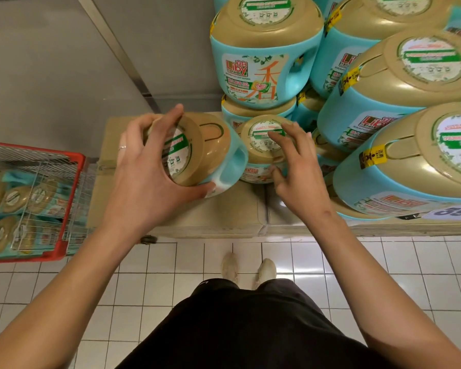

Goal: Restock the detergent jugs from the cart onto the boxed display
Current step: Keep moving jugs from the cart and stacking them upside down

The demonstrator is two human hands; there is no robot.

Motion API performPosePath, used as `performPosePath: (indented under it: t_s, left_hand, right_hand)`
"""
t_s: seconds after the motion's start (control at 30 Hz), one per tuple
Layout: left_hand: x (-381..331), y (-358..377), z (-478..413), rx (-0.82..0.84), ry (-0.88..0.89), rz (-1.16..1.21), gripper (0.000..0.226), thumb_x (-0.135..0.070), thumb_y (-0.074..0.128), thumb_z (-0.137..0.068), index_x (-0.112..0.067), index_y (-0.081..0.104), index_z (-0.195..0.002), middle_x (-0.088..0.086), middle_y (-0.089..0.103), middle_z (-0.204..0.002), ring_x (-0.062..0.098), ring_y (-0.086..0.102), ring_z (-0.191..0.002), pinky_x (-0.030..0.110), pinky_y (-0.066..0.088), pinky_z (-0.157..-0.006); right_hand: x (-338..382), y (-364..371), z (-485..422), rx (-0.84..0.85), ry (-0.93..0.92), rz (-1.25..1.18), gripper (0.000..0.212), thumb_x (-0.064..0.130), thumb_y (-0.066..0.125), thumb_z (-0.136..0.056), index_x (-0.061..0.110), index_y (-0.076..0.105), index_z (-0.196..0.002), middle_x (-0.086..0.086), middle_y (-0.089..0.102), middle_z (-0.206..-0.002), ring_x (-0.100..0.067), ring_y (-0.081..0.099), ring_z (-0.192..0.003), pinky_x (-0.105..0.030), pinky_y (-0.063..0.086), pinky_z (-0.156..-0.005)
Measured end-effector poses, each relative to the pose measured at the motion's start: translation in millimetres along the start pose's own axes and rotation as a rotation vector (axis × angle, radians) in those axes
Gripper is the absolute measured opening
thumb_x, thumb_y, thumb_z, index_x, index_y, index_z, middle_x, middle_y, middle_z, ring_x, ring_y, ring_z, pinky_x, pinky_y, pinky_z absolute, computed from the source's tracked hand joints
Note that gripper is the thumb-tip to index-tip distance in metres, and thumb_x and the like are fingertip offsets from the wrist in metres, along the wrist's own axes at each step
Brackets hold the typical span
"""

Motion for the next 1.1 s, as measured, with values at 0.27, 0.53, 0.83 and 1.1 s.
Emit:
performPosePath:
  t_s: [0.27, 0.53, 0.83, 1.1]
  left_hand:
    - [-65.2, 7.3, -52.0, 0.016, 0.232, -0.021, 0.116, -0.07, 0.083, -0.06, -0.026, 0.042, -0.159, 0.007, 0.044, -0.149, 0.025, 0.045, -0.135, 0.044, 0.045, -0.111]
    - [-117.9, 41.8, -86.3, 0.052, 0.379, -0.073, 0.112, -0.071, 0.085, -0.065, -0.027, 0.044, -0.159, 0.002, 0.044, -0.156, 0.031, 0.037, -0.145, 0.051, 0.038, -0.116]
    - [-130.6, 48.4, -94.6, 0.017, 0.562, -0.107, 0.106, -0.083, 0.072, -0.071, -0.023, 0.048, -0.156, 0.001, 0.054, -0.147, 0.029, 0.049, -0.137, 0.047, 0.046, -0.106]
    - [-53.7, 30.0, -89.4, -0.455, 0.456, 0.539, 0.045, -0.039, 0.064, -0.105, -0.005, 0.056, -0.133, 0.013, 0.053, -0.134, 0.019, 0.055, -0.127, 0.04, 0.049, -0.104]
  right_hand:
    - [1.9, -6.6, 29.8, -0.295, 0.146, -0.202, 0.053, 0.004, 0.075, -0.087, -0.002, 0.05, -0.133, -0.015, 0.049, -0.128, -0.031, 0.051, -0.122, -0.053, 0.048, -0.103]
    - [6.9, -3.0, 28.8, -0.363, 0.163, -0.327, 0.095, 0.035, 0.09, -0.085, 0.0, 0.036, -0.154, -0.017, 0.038, -0.148, -0.032, 0.042, -0.142, -0.057, 0.043, -0.114]
    - [5.9, 8.2, 20.6, -0.416, 0.258, -0.342, 0.099, 0.04, 0.091, -0.084, 0.008, 0.033, -0.157, -0.013, 0.035, -0.153, -0.027, 0.038, -0.148, -0.051, 0.041, -0.118]
    - [7.7, 16.5, 18.5, -0.413, 0.286, -0.284, 0.093, 0.045, 0.082, -0.091, 0.007, 0.03, -0.158, -0.012, 0.038, -0.155, -0.026, 0.04, -0.146, -0.056, 0.043, -0.113]
Point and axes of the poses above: each hand's wrist, its own z-axis away from the middle knuckle, its own y-axis out of the palm, x = y × z, the point moved 7 cm from there along -z, towards the middle knuckle
